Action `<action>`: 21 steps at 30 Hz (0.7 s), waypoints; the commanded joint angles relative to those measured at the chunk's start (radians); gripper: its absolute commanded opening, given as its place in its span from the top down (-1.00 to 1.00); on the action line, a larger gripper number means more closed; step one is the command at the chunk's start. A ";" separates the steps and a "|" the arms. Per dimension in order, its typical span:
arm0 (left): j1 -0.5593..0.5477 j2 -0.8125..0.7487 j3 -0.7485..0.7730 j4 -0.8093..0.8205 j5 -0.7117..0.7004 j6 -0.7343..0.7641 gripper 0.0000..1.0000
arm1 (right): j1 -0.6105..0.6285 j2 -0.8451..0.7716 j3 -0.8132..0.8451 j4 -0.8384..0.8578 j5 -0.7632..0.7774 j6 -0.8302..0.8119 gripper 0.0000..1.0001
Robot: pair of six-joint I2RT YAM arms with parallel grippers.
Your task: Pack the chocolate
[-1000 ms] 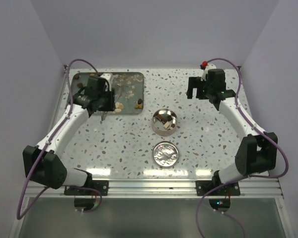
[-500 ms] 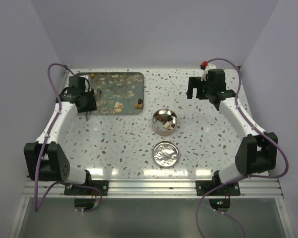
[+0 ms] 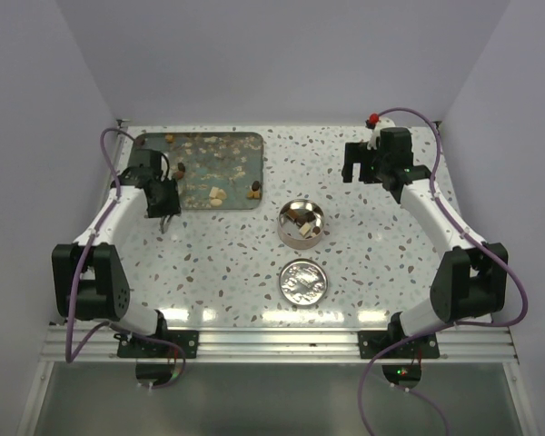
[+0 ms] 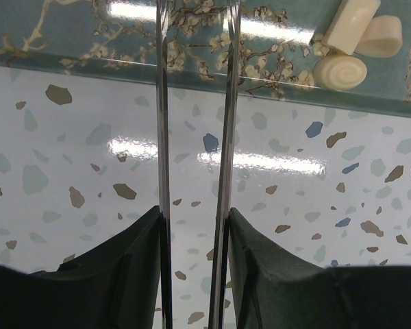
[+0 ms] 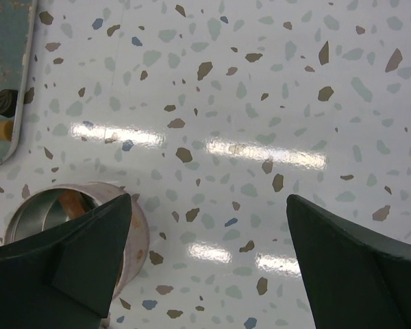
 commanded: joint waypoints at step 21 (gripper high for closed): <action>0.091 0.149 0.098 0.141 0.129 0.064 0.09 | 0.002 0.023 0.053 0.010 0.028 -0.021 -0.97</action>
